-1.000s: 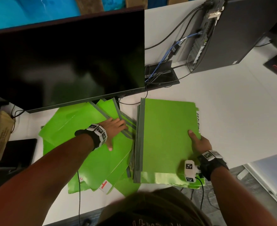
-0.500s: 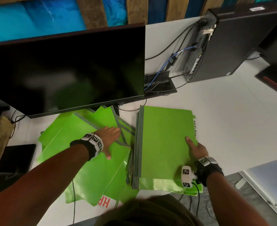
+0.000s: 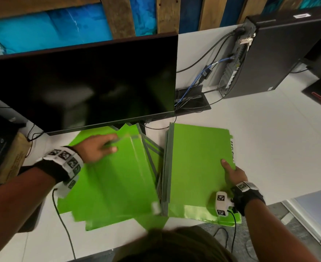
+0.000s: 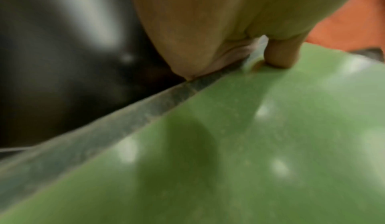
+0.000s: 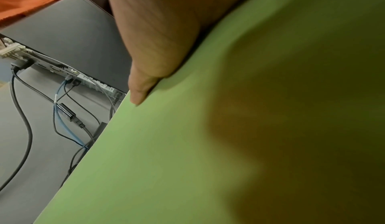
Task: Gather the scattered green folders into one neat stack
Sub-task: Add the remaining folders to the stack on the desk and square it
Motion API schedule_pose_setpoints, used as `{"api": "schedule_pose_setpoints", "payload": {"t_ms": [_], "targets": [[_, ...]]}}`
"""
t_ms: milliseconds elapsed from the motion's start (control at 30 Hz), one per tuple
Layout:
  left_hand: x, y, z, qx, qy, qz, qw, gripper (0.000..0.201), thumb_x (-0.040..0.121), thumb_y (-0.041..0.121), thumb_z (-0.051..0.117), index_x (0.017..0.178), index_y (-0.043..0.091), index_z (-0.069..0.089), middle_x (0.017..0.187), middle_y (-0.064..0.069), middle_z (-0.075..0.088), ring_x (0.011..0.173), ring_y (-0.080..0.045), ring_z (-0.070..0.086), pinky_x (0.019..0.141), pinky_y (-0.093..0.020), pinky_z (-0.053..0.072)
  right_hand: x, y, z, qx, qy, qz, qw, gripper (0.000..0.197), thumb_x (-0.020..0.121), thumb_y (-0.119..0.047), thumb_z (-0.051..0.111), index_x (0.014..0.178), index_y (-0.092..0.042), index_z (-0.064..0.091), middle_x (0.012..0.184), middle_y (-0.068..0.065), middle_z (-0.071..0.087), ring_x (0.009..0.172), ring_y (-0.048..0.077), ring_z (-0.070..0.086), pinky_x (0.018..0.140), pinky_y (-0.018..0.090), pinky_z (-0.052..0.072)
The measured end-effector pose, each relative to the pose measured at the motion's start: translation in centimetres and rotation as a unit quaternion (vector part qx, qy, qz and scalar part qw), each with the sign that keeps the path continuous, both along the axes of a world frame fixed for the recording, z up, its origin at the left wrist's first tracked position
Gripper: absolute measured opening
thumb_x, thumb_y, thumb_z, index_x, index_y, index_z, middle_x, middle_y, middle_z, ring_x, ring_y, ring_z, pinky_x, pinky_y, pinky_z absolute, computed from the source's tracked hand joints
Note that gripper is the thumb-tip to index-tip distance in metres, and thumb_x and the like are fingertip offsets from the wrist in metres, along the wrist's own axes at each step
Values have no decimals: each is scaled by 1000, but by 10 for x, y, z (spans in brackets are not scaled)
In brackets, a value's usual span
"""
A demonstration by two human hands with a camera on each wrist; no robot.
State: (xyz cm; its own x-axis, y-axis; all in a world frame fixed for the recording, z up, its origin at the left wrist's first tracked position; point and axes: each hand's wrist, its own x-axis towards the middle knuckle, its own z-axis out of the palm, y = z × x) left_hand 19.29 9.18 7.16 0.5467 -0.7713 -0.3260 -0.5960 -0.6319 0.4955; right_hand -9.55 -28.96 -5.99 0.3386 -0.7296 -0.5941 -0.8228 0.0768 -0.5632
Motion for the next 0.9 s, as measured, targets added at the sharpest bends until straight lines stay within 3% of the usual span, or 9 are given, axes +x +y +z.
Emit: {"api": "schedule_pose_setpoints", "payload": {"t_ms": [67, 167, 300, 367, 467, 567, 667, 733, 900], "targets": [[2, -14, 19, -122, 52, 42, 990, 49, 76, 69, 46, 113, 38, 50, 109, 8, 63, 100, -11, 58, 90, -31, 46, 0, 2, 4, 3, -5, -5, 1000, 68, 86, -60, 52, 120, -2, 60, 117, 21, 62, 91, 33, 56, 78, 32, 38], [-1, -52, 30, -266, 126, 115, 949, 47, 78, 60, 55, 111, 27, 52, 105, 17, 66, 98, 0, 58, 89, -26, 48, -1, 2, 4, 7, -12, -3, 1000, 64, 85, -62, 52, 114, -6, 64, 111, 18, 66, 85, 29, 55, 76, 32, 39], [-18, -119, 10, -353, 191, 182, 898, 36, 83, 38, 61, 113, 20, 53, 121, -12, 63, 109, -26, 60, 96, -46, 48, -2, 2, 7, 23, -20, -3, 1000, 71, 72, -76, 48, 100, -14, 67, 91, 10, 63, 71, 24, 56, 61, 28, 38], [-29, -147, -11, -339, 195, 213, 895, 30, 89, 27, 60, 115, 15, 53, 123, -14, 63, 110, -29, 61, 97, -53, 47, -4, 0, 6, 29, -17, 7, 999, 65, 79, -71, 49, 103, -13, 67, 91, 10, 63, 72, 24, 56, 60, 28, 37], [-42, -176, -49, -250, 156, 269, 917, 44, 83, 42, 58, 118, 16, 54, 119, -6, 66, 107, -25, 63, 95, -50, 48, -6, -5, 3, 48, -17, 17, 999, 63, 88, -62, 46, 117, -9, 64, 97, 11, 64, 77, 24, 56, 56, 26, 35], [-57, -192, -75, -157, 85, 295, 939, 46, 90, 37, 58, 127, 12, 48, 125, -12, 61, 114, -32, 58, 96, -42, 45, -5, -8, 3, 62, -24, 15, 998, 62, 91, -58, 43, 124, -8, 60, 118, 16, 64, 90, 25, 56, 74, 28, 38], [-71, -204, -90, -116, 103, 301, 941, 54, 90, 27, 63, 135, 7, 41, 134, -13, 54, 123, -33, 52, 100, -39, 42, -4, -8, 5, 81, -30, 0, 996, 72, 91, -65, 33, 125, -6, 58, 125, 17, 60, 110, 29, 58, 88, 30, 41], [-74, -210, -100, -114, 107, 314, 936, 60, 87, 24, 66, 137, 7, 40, 139, -12, 50, 127, -31, 49, 106, -40, 40, -5, -7, 3, 77, -41, -6, 996, 82, 83, -75, 33, 122, -8, 61, 117, 15, 62, 107, 29, 59, 86, 28, 38], [-88, -215, -102, -66, 86, 269, 957, 73, 87, 29, 65, 148, 13, 29, 139, -13, 39, 130, -30, 41, 108, -33, 33, -9, -1, -3, 33, -62, 13, 997, 58, 86, -60, 53, 122, -15, 62, 110, 8, 65, 91, 25, 58, 80, 29, 41]]}}
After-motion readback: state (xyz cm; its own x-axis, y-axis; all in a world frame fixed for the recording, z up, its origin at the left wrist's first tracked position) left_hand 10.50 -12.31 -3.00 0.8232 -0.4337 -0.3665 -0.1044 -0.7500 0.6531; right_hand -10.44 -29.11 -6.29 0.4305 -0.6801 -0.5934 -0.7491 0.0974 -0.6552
